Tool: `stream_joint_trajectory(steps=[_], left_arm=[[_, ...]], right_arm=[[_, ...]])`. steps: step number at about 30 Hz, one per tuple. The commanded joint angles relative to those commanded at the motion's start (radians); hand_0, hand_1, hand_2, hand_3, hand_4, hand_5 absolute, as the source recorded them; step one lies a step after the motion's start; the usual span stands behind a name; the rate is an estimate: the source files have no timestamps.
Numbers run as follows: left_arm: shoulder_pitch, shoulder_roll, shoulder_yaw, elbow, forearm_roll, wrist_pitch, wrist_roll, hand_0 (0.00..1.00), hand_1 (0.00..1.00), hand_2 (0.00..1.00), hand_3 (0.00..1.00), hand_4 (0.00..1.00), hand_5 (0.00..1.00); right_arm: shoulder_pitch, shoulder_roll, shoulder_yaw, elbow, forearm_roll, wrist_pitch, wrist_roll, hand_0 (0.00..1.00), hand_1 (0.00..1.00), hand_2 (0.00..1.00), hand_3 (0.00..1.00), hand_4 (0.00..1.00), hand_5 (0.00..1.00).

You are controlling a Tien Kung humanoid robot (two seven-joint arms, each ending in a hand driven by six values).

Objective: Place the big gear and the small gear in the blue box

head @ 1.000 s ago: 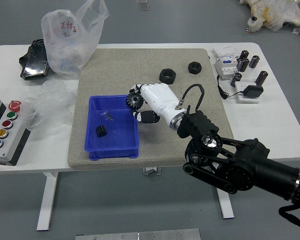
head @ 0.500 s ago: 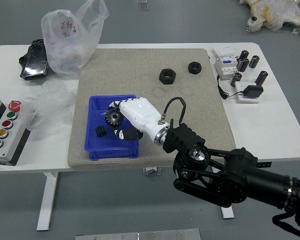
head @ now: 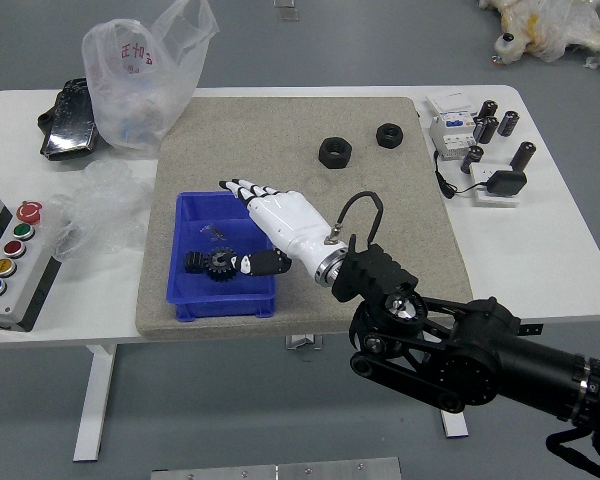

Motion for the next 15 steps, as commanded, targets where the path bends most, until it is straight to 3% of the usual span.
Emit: stream_joint_trajectory(steps=[5,6,15], left_arm=[[0.002,-0.001,0.003,0.000,-0.004,0.001,-0.001,0.744,0.620,0.623,0.777,0.765,0.599],[0.002,-0.001,0.005,0.001,-0.006,0.002,-0.003,0.743,0.619,0.623,0.776,0.766,0.595],[-0.002,-0.004,0.021,0.005,-0.024,0.008,-0.017,0.743,0.619,0.623,0.776,0.766,0.596]], right_arm=[[-0.027,-0.043,0.107,0.076,0.098,-0.047,0.059,0.520,0.895,0.972,0.998,0.882,0.426],[-0.039,-0.059,0.139,0.088,0.127,-0.057,0.080,0.495,0.851,0.899,0.916,0.842,0.428],[-0.163,-0.157,0.354,0.097,0.338,-0.074,0.238,0.506,0.820,0.870,0.884,0.829,0.461]])
